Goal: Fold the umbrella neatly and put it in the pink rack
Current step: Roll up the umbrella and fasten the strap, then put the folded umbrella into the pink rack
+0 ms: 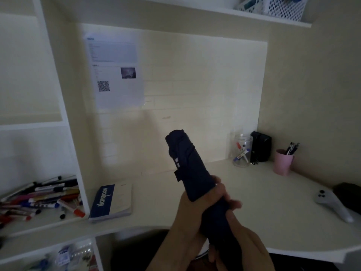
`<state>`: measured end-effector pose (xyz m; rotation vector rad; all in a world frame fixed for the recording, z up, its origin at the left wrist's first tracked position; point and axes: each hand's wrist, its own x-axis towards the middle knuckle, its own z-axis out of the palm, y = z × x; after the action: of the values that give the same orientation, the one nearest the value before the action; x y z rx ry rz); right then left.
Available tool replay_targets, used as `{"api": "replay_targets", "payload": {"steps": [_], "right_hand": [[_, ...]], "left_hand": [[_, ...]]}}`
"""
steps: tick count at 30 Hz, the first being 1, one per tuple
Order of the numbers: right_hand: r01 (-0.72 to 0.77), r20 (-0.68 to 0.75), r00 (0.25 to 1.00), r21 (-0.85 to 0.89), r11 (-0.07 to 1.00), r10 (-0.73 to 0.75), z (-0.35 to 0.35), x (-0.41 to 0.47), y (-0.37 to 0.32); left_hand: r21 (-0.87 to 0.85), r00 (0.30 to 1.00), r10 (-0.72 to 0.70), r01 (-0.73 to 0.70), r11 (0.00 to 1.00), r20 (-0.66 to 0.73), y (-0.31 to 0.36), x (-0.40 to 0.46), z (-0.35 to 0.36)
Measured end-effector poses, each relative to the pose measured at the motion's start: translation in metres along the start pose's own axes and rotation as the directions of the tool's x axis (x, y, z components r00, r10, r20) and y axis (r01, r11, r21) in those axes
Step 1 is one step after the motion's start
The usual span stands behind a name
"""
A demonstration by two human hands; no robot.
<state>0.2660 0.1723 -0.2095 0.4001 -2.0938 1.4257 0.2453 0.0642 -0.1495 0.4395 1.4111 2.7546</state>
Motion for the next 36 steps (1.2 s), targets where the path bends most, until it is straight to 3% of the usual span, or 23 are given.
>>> {"api": "replay_targets", "payload": {"steps": [2, 4, 5, 7, 9, 10, 12, 14, 16, 18, 20, 22, 23, 24, 26, 27, 28, 30, 31, 33, 35, 36], "right_hand": [[-0.049, 0.005, 0.999, 0.034, 0.998, 0.049, -0.001, 0.0, 0.003], [-0.166, -0.006, 0.986, 0.094, 0.982, 0.168, -0.001, -0.001, 0.0], [-0.164, -0.008, 0.986, 0.077, 0.983, 0.165, 0.003, -0.005, 0.007], [0.046, -0.058, 0.997, -0.089, 0.995, -0.052, 0.005, -0.006, 0.006], [0.063, -0.13, 0.988, -0.166, 0.984, -0.085, 0.013, -0.012, 0.005], [0.064, -0.109, 0.99, -0.18, 0.982, -0.084, 0.015, -0.019, 0.005], [0.051, 0.054, 0.997, -0.078, 0.996, -0.047, -0.001, -0.007, 0.004], [-0.093, 0.074, 0.994, 0.163, 0.982, 0.082, -0.022, 0.016, 0.01], [-0.261, 0.105, 0.965, 0.404, 0.877, 0.238, -0.04, 0.036, 0.006], [-0.299, 0.066, 0.952, 0.396, 0.868, 0.298, -0.052, 0.052, -0.004], [-0.288, 0.021, 0.956, 0.28, 0.916, 0.294, -0.054, 0.064, -0.018], [-0.327, -0.053, 0.935, 0.247, 0.912, 0.35, -0.064, 0.05, -0.016], [-0.327, -0.036, 0.932, 0.338, 0.882, 0.36, -0.067, 0.05, -0.013], [-0.334, -0.009, 0.929, 0.406, 0.851, 0.369, -0.072, 0.043, -0.009], [-0.379, 0.06, 0.913, 0.496, 0.781, 0.404, -0.078, 0.025, -0.006], [-0.415, 0.119, 0.897, 0.554, 0.722, 0.425, -0.081, 0.015, -0.006], [-0.455, 0.159, 0.878, 0.572, 0.682, 0.452, -0.087, 0.007, -0.004], [-0.509, 0.169, 0.857, 0.432, 0.745, 0.487, -0.106, -0.011, -0.001], [-0.48, 0.14, 0.877, 0.241, 0.843, 0.46, -0.111, -0.013, 0.001], [-0.352, -0.03, 0.935, -0.198, 0.915, 0.353, -0.148, -0.044, 0.004], [-0.102, 0.143, 0.97, -0.498, 0.861, 0.198, -0.153, -0.052, -0.003], [-0.016, 0.228, 0.954, -0.613, 0.79, 0.196, -0.161, -0.062, -0.004]], "left_hand": [[0.088, 0.982, 0.012, 0.005, 0.996, -0.19, -0.004, 0.007, 0.0], [0.113, 0.955, 0.048, -0.015, 0.993, -0.291, -0.008, 0.014, -0.001], [0.086, 0.958, 0.048, -0.024, 0.996, -0.281, -0.009, 0.013, 0.0], [-0.028, 0.993, -0.005, 0.001, 1.0, -0.12, -0.01, 0.005, 0.002], [-0.071, 0.998, -0.06, 0.06, 0.996, 0.007, -0.01, -0.001, 0.004], [-0.039, 0.998, -0.07, 0.07, 0.997, 0.002, -0.01, -0.002, 0.004], [0.085, 0.992, -0.035, 0.046, 0.995, -0.123, -0.011, 0.001, 0.003], [0.339, 0.959, 0.084, 0.013, 0.941, -0.271, -0.012, 0.005, -0.004], [0.673, 0.931, 0.225, 0.027, 0.74, -0.286, -0.013, 0.01, -0.014], [0.963, 0.947, 0.308, 0.008, 0.27, -0.094, -0.021, 0.008, -0.022], [0.98, 0.945, 0.3, -0.079, -0.184, 0.133, -0.029, 0.007, -0.031], [0.926, 0.924, 0.261, -0.188, -0.326, 0.279, -0.045, 0.0, -0.037], [0.898, 0.92, 0.236, -0.205, -0.391, 0.312, -0.041, 0.0, -0.038], [0.907, 0.939, 0.181, -0.213, -0.364, 0.293, -0.034, -0.003, -0.035], [0.968, 0.975, -0.029, -0.221, -0.12, 0.219, -0.019, -0.004, -0.046], [0.972, 0.969, -0.103, -0.23, -0.045, 0.225, -0.013, -0.007, -0.051], [0.965, 0.958, -0.135, -0.261, -0.038, 0.254, -0.014, -0.011, -0.055], [0.913, 0.932, -0.075, -0.363, -0.184, 0.356, -0.031, -0.021, -0.056], [0.861, 0.901, -0.007, -0.416, -0.294, 0.433, -0.036, -0.023, -0.06], [0.737, 0.783, 0.033, -0.568, -0.367, 0.621, -0.067, -0.029, -0.05], [0.666, 0.724, 0.046, -0.605, -0.436, 0.688, -0.078, -0.034, -0.048], [0.631, 0.686, 0.039, -0.643, -0.433, 0.726, -0.088, -0.035, -0.037]]}}
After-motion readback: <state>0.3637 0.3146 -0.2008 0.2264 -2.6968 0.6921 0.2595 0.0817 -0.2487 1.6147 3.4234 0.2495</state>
